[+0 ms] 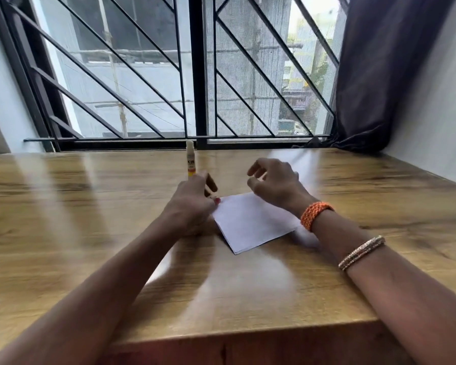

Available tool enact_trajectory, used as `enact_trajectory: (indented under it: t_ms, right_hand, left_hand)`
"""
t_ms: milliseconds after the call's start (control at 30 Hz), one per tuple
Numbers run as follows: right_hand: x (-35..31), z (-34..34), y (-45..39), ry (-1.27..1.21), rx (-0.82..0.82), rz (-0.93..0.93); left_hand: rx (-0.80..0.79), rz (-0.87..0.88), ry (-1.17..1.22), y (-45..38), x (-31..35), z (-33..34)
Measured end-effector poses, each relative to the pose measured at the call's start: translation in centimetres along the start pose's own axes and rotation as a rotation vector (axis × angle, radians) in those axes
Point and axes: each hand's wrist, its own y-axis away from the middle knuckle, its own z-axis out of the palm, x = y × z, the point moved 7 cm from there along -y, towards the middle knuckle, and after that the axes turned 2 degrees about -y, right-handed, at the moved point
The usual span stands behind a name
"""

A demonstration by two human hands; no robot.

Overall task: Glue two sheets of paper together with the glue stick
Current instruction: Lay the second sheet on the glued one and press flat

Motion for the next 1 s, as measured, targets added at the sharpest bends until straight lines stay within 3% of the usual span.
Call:
enact_trajectory:
  t_ms: [100,233,433,667,800,1000]
  right_hand:
    - [-2.6,0.3,0.6,-0.078,-0.04,-0.176]
    - [-3.7,0.6,1.3,-0.005,-0.067,-0.292]
    - [-2.6,-0.8,0.7,0.155,-0.022,-0.275]
    - [0.4,-0.8,0.2,0.534,-0.194,-0.053]
    - [3.4,-1.1,1.1,0.793,-0.367,0.171]
    - [4.8,-2.2,1.6,0.921,-0.432,0.423]
  left_hand:
    - [0.04,0.03,0.182,-0.1,0.4,-0.5]
    - [0.107,0.028,0.358,0.0,0.2,-1.0]
    - [0.147,-0.024,0.434,-0.1,-0.4,-0.9]
    - [-0.052,-0.149,0.752,0.5,1.5,3.0]
    - [-0.174,-0.029,0.614,0.0,4.5,5.7]
    - [-0.125,0.1,0.353,-0.3,6.3,7.1]
